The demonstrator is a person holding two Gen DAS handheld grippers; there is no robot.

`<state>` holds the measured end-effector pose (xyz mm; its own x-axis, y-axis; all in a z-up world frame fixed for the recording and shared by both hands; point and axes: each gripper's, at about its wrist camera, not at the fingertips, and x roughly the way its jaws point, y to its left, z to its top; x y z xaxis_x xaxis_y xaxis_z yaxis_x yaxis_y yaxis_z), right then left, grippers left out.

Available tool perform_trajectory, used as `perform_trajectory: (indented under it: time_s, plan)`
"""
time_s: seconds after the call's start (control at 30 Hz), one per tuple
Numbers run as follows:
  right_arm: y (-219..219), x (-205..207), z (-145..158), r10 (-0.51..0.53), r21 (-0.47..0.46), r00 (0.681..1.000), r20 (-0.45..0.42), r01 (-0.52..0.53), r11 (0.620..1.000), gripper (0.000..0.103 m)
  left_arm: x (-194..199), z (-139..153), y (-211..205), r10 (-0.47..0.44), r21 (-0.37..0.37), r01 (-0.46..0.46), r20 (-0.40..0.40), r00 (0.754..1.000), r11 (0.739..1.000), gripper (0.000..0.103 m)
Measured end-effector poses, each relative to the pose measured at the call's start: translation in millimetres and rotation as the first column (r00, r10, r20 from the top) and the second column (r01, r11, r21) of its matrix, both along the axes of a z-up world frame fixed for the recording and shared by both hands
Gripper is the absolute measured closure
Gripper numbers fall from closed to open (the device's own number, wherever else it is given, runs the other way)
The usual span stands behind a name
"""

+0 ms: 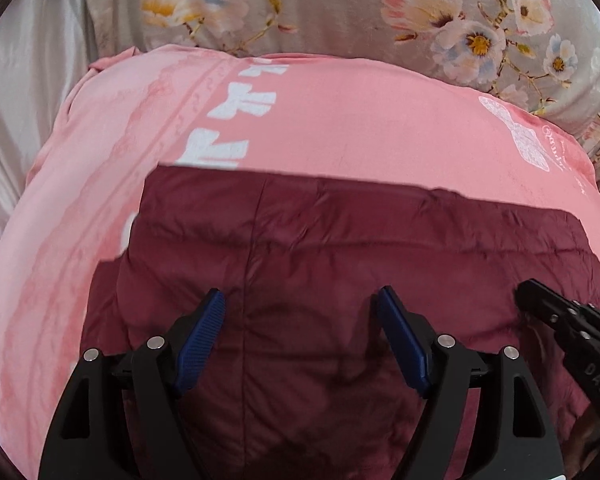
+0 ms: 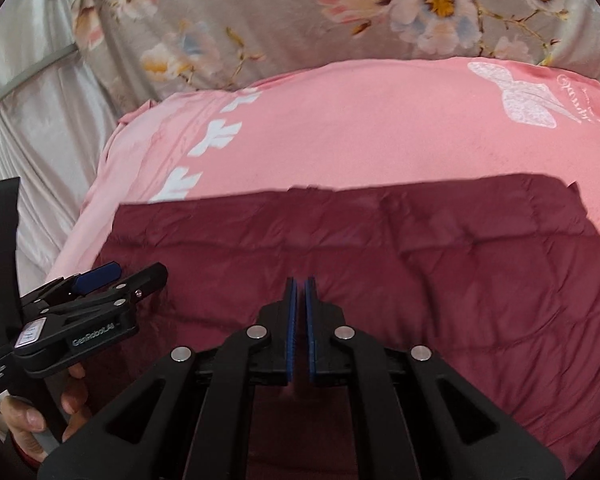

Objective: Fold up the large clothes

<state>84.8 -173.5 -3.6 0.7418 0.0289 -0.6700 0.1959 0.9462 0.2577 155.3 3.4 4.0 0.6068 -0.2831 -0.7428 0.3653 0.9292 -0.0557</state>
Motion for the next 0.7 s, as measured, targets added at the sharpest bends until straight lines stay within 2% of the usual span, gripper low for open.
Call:
perform_trajectory:
  time_s: [0.2, 0.3, 0.47, 0.7]
  plan:
    - [9, 1, -19, -0.016, -0.037, 1.0, -0.002, 0.015, 0.999, 0.101, -2, -19, -1, 0.015, 0.011, -0.015, 0.022, 1.0, 1.0, 0.017]
    - [12, 1, -22, -0.019, -0.056, 1.0, 0.003, 0.019, 0.998, 0.101, -4, -24, -8, 0.024, 0.048, -0.026, 0.053, 0.998, 0.999, 0.015]
    - [17, 2, -24, -0.024, -0.1, 1.0, -0.005, 0.023, 0.995, 0.101, -3, -28, -8, 0.029, 0.062, -0.033, 0.056, 0.998, 0.998, 0.015]
    - [18, 4, -24, -0.025, -0.095, 1.0, -0.007, 0.024, 0.995, 0.101, -3, -30, -12, 0.034, 0.091, -0.04, 0.069, 0.997, 0.995, 0.014]
